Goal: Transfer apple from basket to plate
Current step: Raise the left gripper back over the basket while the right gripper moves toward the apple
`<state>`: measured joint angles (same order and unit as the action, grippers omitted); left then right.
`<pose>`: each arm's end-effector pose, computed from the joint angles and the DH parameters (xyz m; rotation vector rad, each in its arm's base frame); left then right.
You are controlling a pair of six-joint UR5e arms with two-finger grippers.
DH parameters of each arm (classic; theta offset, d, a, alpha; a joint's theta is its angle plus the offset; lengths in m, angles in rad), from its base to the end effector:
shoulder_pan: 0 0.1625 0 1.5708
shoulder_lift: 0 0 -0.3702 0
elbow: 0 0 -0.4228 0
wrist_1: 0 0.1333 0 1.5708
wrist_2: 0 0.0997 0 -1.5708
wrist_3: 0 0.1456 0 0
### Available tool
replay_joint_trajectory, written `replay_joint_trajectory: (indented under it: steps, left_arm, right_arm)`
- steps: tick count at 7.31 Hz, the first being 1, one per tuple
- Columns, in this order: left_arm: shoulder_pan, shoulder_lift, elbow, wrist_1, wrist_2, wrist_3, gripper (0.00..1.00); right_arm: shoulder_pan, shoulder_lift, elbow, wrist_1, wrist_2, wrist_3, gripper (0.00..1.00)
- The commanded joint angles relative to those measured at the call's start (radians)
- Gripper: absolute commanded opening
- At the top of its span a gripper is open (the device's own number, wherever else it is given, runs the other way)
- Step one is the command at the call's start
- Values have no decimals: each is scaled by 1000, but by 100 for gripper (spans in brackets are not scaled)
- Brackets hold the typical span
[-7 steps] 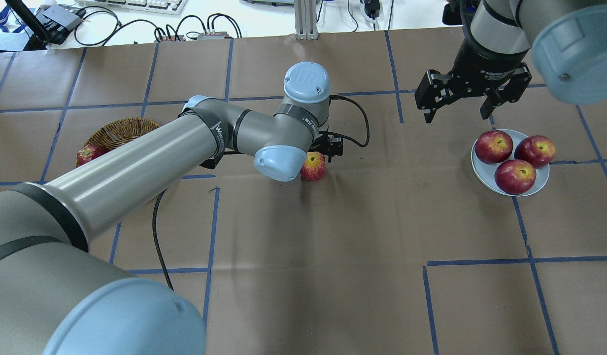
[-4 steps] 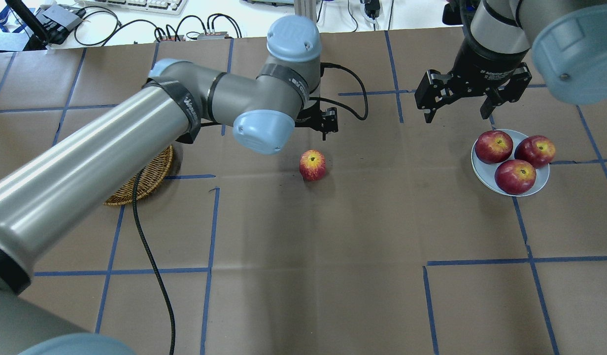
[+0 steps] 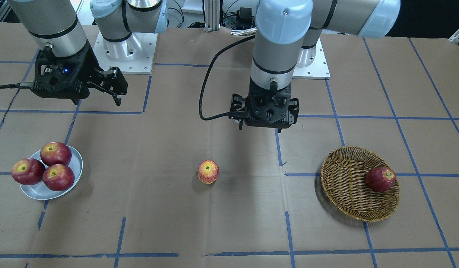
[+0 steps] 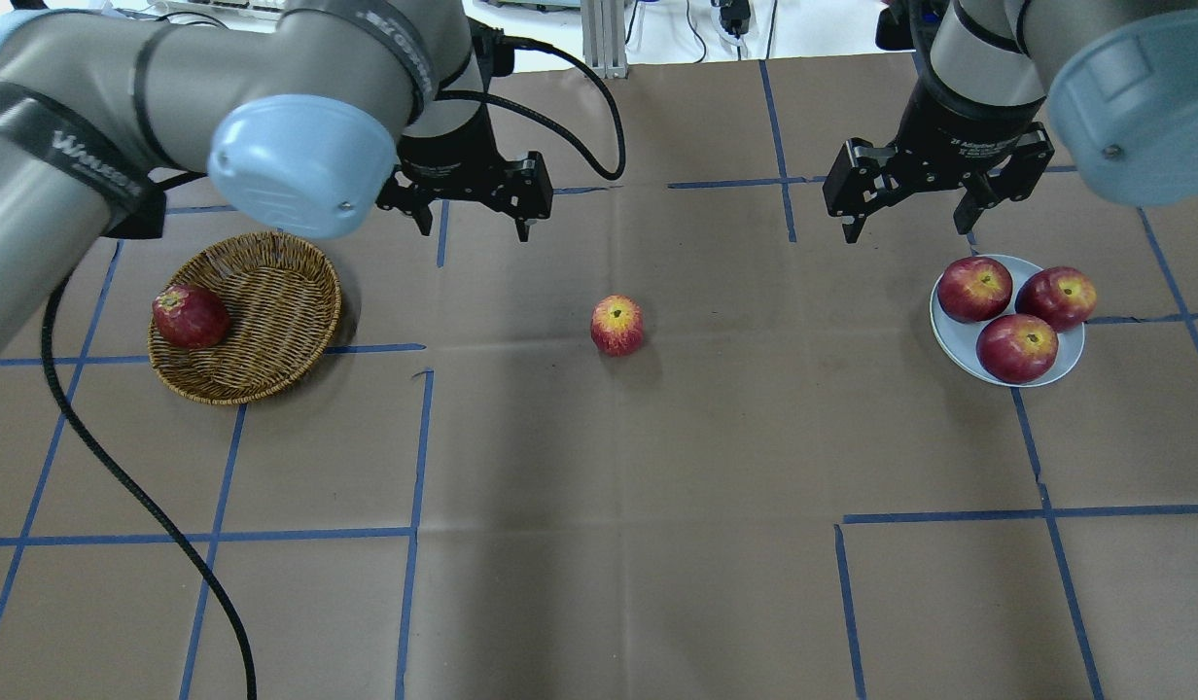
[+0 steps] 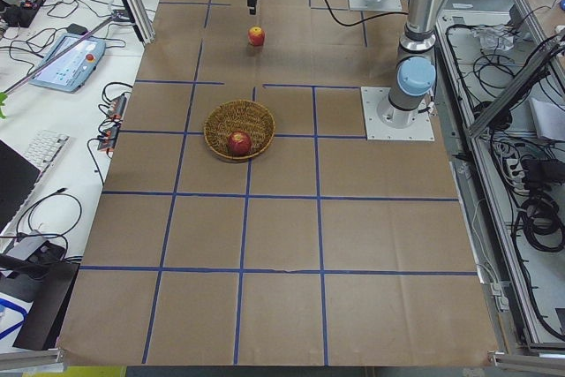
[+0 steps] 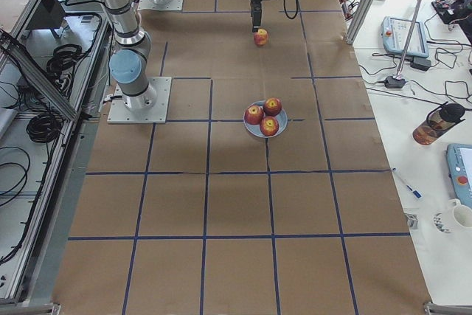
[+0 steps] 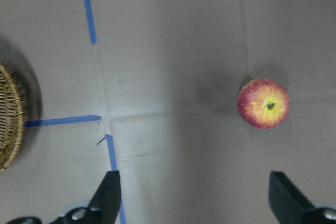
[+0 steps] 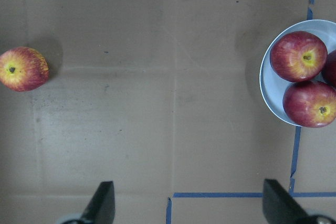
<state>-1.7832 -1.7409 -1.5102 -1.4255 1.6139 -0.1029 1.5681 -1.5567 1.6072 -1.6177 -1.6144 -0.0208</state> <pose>-0.2481 -0.5478 0.3393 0.1687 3.0994 -0.0654 0.1255 -0.5270 0.3655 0.0282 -3.0979 -0.0064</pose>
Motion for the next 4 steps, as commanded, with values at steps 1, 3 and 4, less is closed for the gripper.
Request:
replay_joint_trajectory:
  steps: [1,3,4]
  left_arm:
    - [63,105,-1,-114,1,74,99]
    - [90,171,-1,-188,3,118,99]
    - [91,197,-2,-208,3,118,99]
  right_arm:
    - [12,18,-4,-22,-22,13,100]
    - [103,71,-6,-83,-19,138,100]
    - [169,119,-6,-144,-19,219,100]
